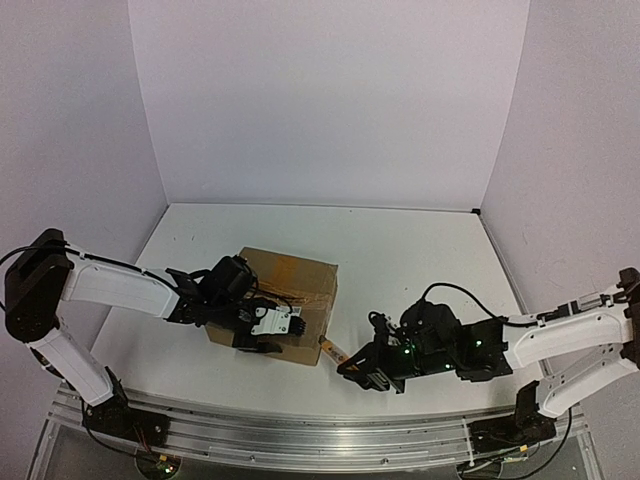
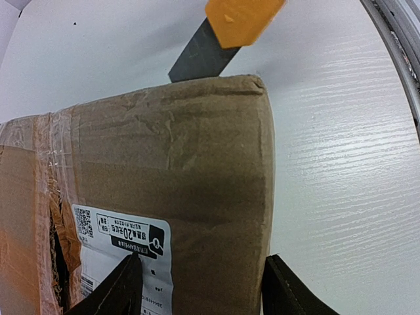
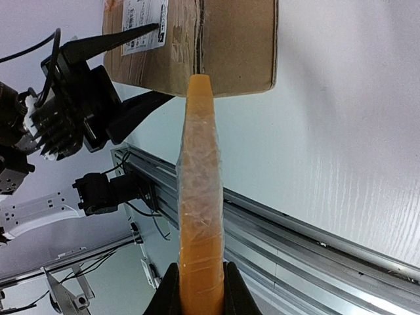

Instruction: Unpack the express box

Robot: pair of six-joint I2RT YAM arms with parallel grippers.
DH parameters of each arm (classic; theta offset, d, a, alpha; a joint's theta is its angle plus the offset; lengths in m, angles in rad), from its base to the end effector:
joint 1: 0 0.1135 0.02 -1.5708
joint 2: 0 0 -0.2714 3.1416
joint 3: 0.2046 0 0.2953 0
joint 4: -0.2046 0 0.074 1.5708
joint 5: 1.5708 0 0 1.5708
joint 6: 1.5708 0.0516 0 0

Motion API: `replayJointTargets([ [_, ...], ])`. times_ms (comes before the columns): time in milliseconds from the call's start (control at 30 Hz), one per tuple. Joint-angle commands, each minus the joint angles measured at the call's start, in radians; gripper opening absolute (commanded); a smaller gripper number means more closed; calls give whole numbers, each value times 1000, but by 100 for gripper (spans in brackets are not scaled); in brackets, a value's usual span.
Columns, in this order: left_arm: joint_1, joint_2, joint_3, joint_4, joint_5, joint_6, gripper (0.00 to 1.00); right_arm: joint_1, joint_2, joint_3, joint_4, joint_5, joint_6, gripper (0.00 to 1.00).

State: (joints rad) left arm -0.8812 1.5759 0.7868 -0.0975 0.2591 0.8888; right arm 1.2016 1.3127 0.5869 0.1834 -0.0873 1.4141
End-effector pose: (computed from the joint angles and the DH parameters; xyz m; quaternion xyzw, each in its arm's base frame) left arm 0.2099 -0.2753 0.1260 0.7504 0.5580 -0.1204 0.3331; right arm 0.1092 0.2947 0.1641 0.0709 0.8672 0.4844 0.0910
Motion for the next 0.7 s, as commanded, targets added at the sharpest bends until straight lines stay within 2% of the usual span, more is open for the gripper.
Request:
replayJointTargets([
  [0,31,55,-23,-87,-45,-46,59,45,-97,17,-126,-126,4,0],
  [133,31,36,-38,-105,-5,-17,59,-35,-207,-6,-262,-40,-35,0],
  [233,31,26,-46,-114,6,-2,59,-144,-227,22,-285,-47,-104,0],
  [467,31,27,-39,-117,14,1,59,-292,-51,151,-280,-67,-287,0],
  [667,30,30,-35,-117,14,6,59,-364,74,194,-71,-141,-334,0],
])
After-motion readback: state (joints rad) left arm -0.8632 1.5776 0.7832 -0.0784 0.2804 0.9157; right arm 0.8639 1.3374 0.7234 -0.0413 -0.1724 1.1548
